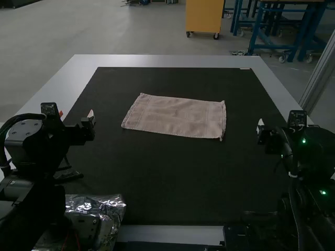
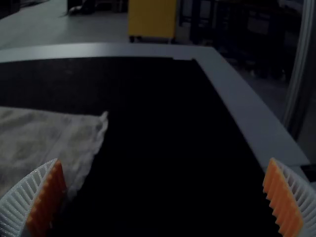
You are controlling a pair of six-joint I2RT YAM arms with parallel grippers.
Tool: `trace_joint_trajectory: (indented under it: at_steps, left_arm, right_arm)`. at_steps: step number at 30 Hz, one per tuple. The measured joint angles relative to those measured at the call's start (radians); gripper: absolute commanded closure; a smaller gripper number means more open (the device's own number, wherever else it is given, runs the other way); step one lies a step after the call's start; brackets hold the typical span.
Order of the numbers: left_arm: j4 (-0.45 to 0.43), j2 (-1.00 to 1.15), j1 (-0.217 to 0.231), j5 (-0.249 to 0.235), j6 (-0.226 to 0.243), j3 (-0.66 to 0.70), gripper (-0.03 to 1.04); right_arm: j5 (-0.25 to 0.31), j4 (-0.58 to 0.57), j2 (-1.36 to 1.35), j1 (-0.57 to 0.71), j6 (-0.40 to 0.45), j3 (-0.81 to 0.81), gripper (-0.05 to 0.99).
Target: Fold the towel.
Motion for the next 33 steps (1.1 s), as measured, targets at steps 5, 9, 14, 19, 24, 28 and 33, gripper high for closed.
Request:
trace_joint_trajectory:
  at_steps: [5, 9, 14, 19, 24, 28, 33]
  left_arm:
    - [0.000, 0.000, 0.000, 0.000, 0.000, 0.000, 0.04]
    - [0.003, 0.000, 0.000, 0.000, 0.001, 0.000, 0.04]
    - [0.041, 0.000, 0.000, 0.000, 0.001, 0.000, 0.04]
    - [0.164, 0.000, 0.000, -0.005, 0.007, 0.000, 0.05]
    - [0.267, 0.000, 0.000, -0.044, 0.098, 0.000, 0.06]
    - [0.283, 0.000, 0.000, -0.053, 0.292, 0.000, 0.06]
    - [0.301, 0.000, 0.000, -0.006, 0.448, 0.000, 0.05]
  right_arm:
    - [0.000, 0.000, 0.000, 0.000, 0.000, 0.000, 0.01]
    - [0.000, 0.087, 0.001, 0.000, 0.002, -0.001, 0.02]
    - [0.000, 0.181, -0.002, 0.000, 0.000, 0.001, 0.02]
    - [0.000, 0.214, -0.002, 0.000, -0.006, 0.001, 0.02]
    - [0.008, 0.240, -0.002, 0.000, -0.156, 0.001, 0.02]
    - [0.007, 0.242, -0.002, 0.000, -0.263, 0.001, 0.02]
    - [-0.003, 0.324, -0.002, 0.000, -0.358, 0.001, 0.02]
